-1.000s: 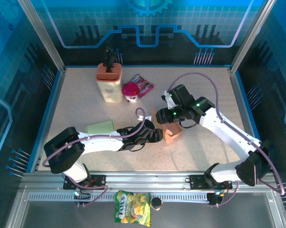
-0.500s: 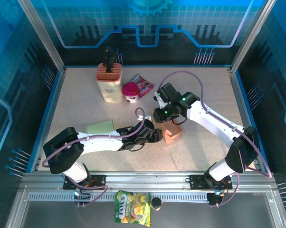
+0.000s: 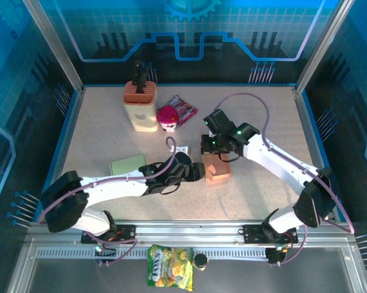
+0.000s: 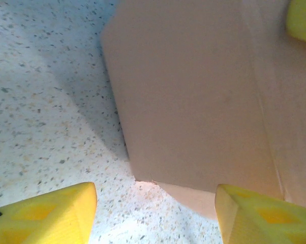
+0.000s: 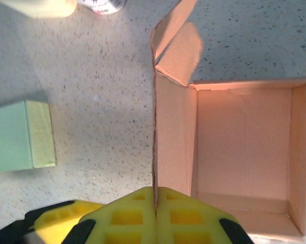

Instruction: Fold the paper box

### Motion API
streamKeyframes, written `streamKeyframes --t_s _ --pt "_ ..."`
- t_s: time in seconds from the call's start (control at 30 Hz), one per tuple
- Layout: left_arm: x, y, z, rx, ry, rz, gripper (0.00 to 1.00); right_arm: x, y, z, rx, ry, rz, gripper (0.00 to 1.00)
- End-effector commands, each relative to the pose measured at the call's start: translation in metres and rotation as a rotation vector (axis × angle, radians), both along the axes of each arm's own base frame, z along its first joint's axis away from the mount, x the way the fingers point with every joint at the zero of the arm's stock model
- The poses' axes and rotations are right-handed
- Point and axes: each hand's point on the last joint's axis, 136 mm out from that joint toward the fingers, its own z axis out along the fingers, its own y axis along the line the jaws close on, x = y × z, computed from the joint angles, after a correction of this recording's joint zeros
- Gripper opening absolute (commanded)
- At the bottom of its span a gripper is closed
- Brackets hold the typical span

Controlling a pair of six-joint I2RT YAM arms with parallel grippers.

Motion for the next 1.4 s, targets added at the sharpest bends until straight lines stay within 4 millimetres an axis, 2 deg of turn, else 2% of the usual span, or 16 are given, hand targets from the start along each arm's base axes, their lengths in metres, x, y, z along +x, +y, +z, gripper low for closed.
streamKeyframes --t_s 0.0,0.13,0.3,0.43,0.57,0.7,0.9,1.07,1.23,1.37 --pt "-0.007 0.026 -0.004 0.060 -0.007 0.023 0.64 0.013 -0.011 0.012 0.147 -0.011 -0.294 0.00" --pt "-0.017 0.041 -0.003 0.065 -0.008 0.028 0.64 0.015 -0.033 0.011 0.159 0.022 -0.540 0.00" --pt "-0.026 0.057 -0.005 0.079 -0.014 0.031 0.64 0.006 -0.063 0.004 0.114 0.099 -0.857 0.00" --pt "-0.029 0.060 -0.006 0.093 -0.017 0.018 0.64 0.000 -0.069 -0.001 0.150 0.124 -1.016 0.00" --pt "-0.030 0.058 -0.010 0.103 -0.009 -0.003 0.64 -0.004 -0.078 0.003 0.152 0.124 -1.147 0.00" --pt "-0.027 0.049 -0.010 0.117 -0.027 -0.041 0.67 0.003 -0.073 0.006 0.139 0.126 -1.164 0.00" --pt "-0.015 0.028 -0.001 0.178 -0.100 -0.143 0.73 0.004 -0.065 0.000 0.119 0.139 -1.140 0.00" --pt "-0.001 0.013 -0.002 0.271 -0.178 -0.224 0.76 0.006 -0.062 -0.004 0.137 0.127 -1.104 0.07" --pt "0.013 0.002 0.001 0.349 -0.227 -0.264 0.76 0.010 -0.059 -0.007 0.124 0.133 -1.068 0.09" --pt "0.021 0.003 0.005 0.401 -0.267 -0.261 0.70 0.011 -0.056 -0.008 0.124 0.141 -1.055 0.08"
